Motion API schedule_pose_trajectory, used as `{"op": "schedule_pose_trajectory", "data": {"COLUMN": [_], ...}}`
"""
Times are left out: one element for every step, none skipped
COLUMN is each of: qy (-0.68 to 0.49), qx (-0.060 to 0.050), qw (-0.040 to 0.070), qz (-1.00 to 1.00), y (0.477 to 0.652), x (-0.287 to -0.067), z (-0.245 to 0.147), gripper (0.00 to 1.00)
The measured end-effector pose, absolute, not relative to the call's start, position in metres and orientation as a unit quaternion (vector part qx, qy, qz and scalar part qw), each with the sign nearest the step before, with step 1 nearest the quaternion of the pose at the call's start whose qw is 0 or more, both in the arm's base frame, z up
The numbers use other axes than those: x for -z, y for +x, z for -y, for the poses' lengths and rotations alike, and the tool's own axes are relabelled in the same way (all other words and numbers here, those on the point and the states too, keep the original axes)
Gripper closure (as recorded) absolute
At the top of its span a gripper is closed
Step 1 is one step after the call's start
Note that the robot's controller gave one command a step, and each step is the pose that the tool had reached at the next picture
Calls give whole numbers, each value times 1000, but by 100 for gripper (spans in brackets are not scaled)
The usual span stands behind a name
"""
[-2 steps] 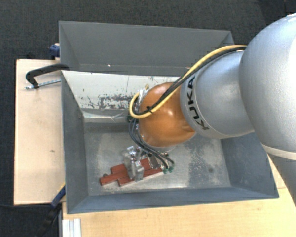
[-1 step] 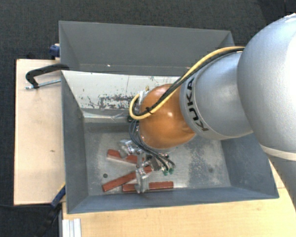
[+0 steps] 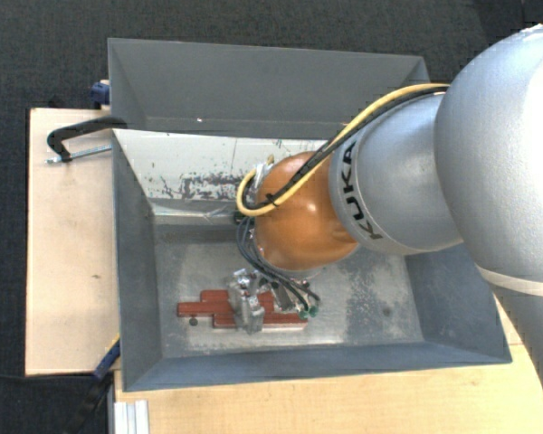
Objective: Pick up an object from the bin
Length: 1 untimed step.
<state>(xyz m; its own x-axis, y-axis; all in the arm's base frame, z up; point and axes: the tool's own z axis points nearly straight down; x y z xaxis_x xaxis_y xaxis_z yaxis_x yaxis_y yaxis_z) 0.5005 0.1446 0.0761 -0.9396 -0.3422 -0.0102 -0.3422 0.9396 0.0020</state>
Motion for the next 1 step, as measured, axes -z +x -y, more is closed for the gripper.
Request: {"op": "schedule_pose_trajectory", "data": {"qy": [-174], "qx": [-2], "qw": [5], "qz": [-985], "y": [501], "x": [-76], "z": [-145], "gripper": [100]}}
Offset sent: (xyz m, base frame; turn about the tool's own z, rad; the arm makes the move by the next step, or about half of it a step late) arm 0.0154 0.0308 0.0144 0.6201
